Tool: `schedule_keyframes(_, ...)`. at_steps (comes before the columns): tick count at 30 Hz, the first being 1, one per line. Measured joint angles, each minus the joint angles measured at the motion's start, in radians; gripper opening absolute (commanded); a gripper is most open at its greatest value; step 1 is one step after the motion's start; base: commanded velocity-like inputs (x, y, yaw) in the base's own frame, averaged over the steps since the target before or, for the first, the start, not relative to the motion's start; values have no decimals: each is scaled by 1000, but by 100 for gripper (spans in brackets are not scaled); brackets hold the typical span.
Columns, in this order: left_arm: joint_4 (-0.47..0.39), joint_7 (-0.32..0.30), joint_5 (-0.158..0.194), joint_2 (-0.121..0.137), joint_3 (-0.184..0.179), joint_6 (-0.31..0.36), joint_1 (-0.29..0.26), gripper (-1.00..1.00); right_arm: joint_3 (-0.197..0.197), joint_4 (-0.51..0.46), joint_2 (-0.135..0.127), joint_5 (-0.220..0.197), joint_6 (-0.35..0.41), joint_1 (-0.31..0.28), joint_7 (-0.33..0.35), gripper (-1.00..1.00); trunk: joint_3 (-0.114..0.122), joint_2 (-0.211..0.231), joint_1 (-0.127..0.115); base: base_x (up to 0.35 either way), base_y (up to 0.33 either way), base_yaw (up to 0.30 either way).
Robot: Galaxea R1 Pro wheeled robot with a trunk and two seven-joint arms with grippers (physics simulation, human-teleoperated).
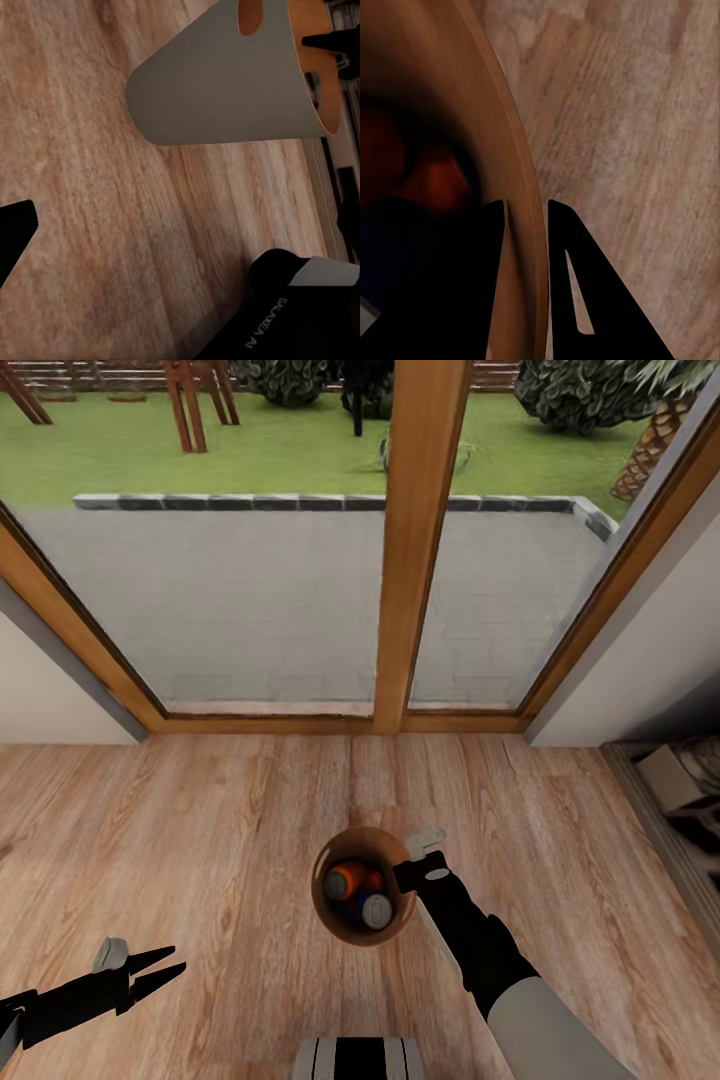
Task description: Put the three can of soda from the living room inside the tash can in the kitchen.
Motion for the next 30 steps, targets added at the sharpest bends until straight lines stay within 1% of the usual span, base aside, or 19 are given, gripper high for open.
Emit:
schedule_keyframes(9,0,-1,0,0,1,0,0,100,0,0,0,-1,0,0,0,-100,0,0,0,0,0,0)
schedule_keyframes(14,0,0,0,0,0,0,0,100,0,0,0,0,0,0,0,-100,-16,-35,19,0,0,0)
schedule_keyframes(19,0,0,0,0,0,0,0,100,0,0,0,-1,0,0,0,-100,-16,-35,19,0,0,0)
schedule_keyframes(27,0,-1,0,0,0,0,0,100,1,1,1,-1,0,0,0,-100,-41,-91,50,0,0,0)
schedule_keyframes(30,0,0,0,0,0,0,-1,100,0,0,1,-1,0,0,0,-100,-41,-91,50,0,0,0)
